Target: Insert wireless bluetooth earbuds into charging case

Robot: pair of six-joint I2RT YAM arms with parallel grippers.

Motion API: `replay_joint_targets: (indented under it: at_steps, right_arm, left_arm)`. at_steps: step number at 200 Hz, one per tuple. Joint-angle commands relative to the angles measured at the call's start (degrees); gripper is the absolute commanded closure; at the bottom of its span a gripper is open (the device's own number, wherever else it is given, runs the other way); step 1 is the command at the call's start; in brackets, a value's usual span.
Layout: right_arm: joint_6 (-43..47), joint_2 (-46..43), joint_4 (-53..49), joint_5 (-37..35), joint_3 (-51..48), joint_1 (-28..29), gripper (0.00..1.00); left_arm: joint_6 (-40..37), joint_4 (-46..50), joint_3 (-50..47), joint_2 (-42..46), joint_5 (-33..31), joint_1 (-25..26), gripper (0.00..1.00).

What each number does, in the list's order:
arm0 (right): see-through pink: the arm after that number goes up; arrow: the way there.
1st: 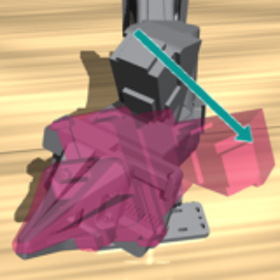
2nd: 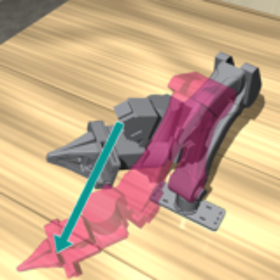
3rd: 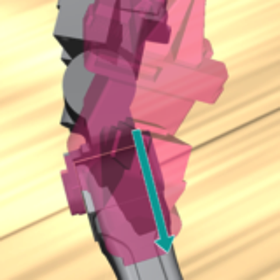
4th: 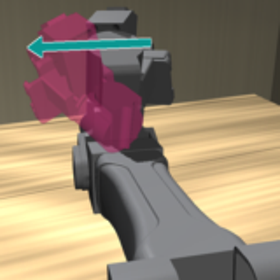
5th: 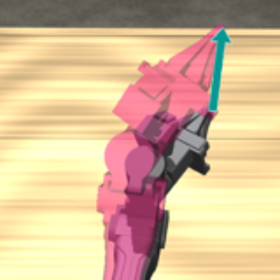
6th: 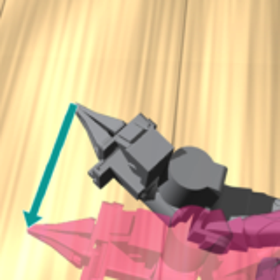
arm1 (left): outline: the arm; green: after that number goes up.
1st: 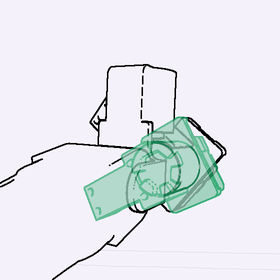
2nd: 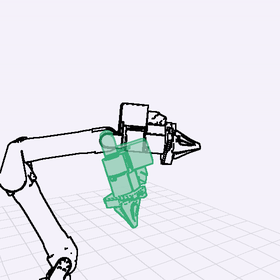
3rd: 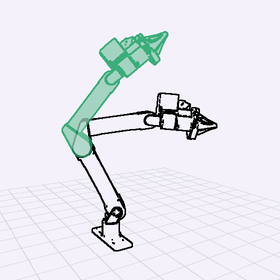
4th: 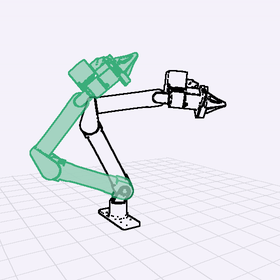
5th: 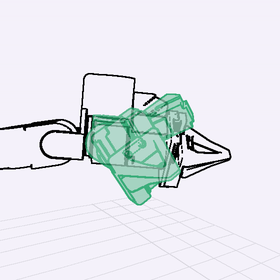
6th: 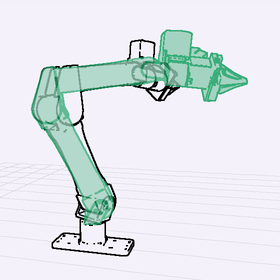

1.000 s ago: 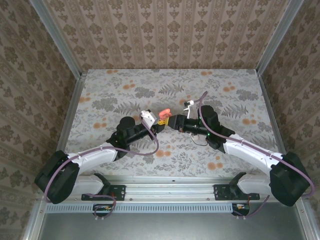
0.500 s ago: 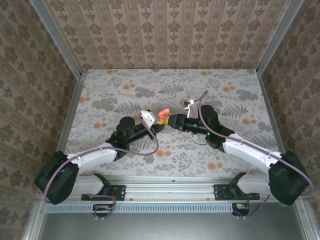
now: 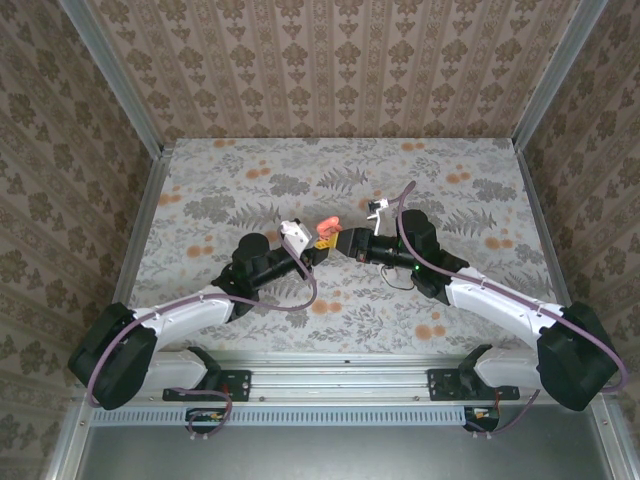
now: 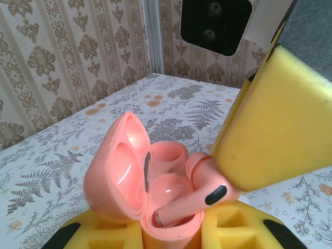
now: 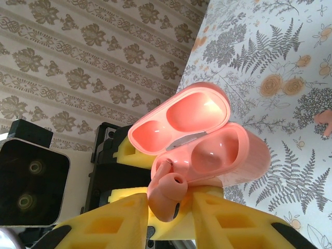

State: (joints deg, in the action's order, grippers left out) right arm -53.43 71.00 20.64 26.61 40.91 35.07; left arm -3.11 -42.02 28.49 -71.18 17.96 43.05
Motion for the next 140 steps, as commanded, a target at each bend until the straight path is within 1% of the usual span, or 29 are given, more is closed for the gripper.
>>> replay_joint_targets:
  at_steps: [1, 37, 140]
  right_arm:
    - [0.0, -0.9, 1.8, -0.5, 2.0, -0.1, 0.72]
    - [0.2, -1.3, 1.0, -0.9, 1.7, -0.2, 0.74]
    - [0.3, -1.6, 0.3, -1.5, 2.1, -0.2, 0.75]
  left_arm:
    - [-1.1, 0.5, 0.2, 1.0, 0.6, 0.5, 0.84]
    - [-1.2, 0.9, 0.2, 0.9, 0.3, 0.6, 0.84]
    - [-1.6, 1.5, 0.4, 0.3, 0.1, 0.9, 0.85]
